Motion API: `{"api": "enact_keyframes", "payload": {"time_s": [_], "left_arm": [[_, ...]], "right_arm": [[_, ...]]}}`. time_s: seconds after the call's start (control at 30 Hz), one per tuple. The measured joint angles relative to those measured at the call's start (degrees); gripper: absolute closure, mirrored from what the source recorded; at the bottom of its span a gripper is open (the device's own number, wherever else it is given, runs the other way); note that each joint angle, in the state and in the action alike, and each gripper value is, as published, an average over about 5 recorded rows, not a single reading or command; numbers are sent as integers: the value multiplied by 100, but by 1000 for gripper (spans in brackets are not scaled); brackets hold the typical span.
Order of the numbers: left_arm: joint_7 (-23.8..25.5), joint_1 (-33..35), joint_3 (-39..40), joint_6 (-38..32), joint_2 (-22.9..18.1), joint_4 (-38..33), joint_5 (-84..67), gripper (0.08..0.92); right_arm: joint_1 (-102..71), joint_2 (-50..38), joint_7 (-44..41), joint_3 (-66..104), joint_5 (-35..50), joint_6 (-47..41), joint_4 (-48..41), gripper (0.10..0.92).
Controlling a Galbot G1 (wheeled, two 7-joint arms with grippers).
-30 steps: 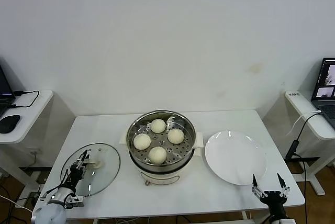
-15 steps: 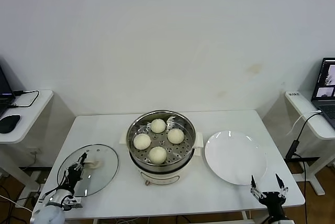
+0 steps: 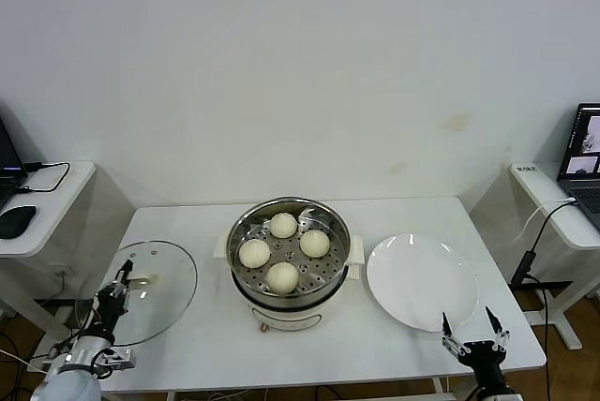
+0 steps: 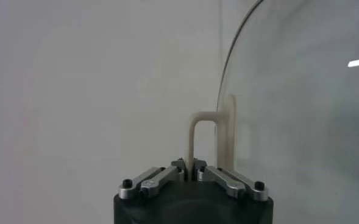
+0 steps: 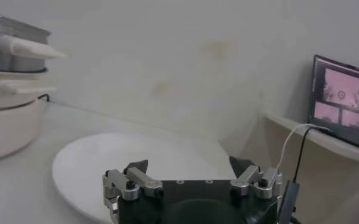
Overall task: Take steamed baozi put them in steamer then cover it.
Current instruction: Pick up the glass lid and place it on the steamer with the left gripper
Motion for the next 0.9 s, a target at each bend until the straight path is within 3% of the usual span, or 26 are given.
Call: {"api": "enact_keyframes", "payload": {"time_s": [0.27, 0.53, 0.9], "left_arm": [[685, 356, -162, 662, 176, -1228, -320, 858], [1219, 300, 151, 1345, 554, -2264, -548, 858], [1710, -569, 1394, 2242, 812, -2659, -589, 858]], "right_arm": [[17, 26, 21, -140, -111, 53, 1, 203], [12, 106, 120, -232, -319, 83, -29, 203], [92, 253, 298, -426, -627, 20, -142, 203]]}}
